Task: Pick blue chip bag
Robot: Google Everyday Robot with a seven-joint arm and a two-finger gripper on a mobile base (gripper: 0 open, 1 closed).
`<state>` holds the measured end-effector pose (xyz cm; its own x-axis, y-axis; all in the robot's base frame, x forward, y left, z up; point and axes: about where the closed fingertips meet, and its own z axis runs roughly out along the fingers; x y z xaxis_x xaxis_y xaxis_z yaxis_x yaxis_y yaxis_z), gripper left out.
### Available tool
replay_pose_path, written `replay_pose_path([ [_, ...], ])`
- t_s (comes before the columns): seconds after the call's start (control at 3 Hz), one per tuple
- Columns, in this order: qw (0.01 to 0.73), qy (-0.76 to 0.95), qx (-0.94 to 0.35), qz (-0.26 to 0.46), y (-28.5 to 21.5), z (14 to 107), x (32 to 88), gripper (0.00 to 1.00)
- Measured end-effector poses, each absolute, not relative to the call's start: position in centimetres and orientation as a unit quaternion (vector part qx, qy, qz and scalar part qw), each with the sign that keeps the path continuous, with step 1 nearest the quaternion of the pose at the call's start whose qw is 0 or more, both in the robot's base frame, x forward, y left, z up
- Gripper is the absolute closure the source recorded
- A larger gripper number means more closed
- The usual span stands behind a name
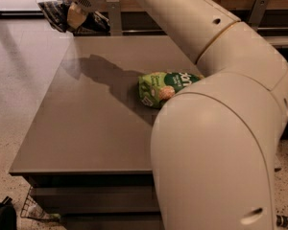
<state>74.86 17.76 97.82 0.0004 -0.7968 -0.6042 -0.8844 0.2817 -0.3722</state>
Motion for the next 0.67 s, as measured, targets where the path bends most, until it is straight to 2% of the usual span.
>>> replay_pose_path([
  [0.67,0.418,0.702,-0.576,0.011,15.4,103.8,72.4,1.00],
])
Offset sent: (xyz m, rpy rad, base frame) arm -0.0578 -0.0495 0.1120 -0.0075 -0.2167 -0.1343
